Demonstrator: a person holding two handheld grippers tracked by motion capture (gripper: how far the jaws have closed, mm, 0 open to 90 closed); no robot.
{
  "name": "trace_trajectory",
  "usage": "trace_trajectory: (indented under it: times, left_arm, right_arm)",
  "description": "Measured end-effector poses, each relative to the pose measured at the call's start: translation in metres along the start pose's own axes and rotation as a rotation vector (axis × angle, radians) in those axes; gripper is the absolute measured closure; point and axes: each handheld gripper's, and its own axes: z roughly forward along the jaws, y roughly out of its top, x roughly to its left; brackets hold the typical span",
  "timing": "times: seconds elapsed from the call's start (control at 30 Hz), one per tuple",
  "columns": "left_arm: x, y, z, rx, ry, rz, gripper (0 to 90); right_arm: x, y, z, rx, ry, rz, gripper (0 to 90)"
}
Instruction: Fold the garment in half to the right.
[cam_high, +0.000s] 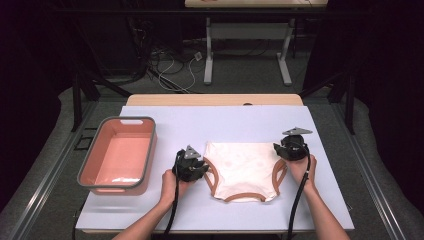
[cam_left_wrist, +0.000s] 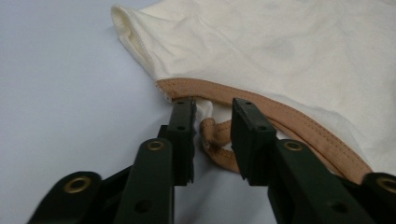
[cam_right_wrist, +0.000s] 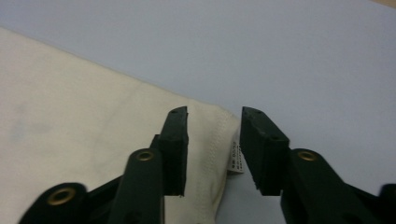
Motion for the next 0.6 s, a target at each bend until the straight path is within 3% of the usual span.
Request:
trace_trajectory:
  times: [0.2,0.37,0.4,0.6]
  left_arm:
    - [0.005,-0.003,-0.008,-0.006,-0.018,-0.008,38.6]
    - [0.009,-0.004,-0.018,0.0,-0.046,-0.005,27.6]
    - [0.01,-0.005,-0.019,0.0,-0.05,-0.003,24.1]
    - [0.01,-0.005,-0.028,-0.016,-0.057,0.013,15.9]
  right_arm:
    - [0.009,0.002,-0.011,-0.014,0.057,-0.003,37.1]
    - [0.025,0.0,-0.018,-0.007,0.112,-0.04,28.9]
    - [0.031,-0.001,-0.021,-0.008,0.139,-0.068,27.2]
    - [0.048,-0.003,-0.03,-0.011,0.196,-0.103,19.1]
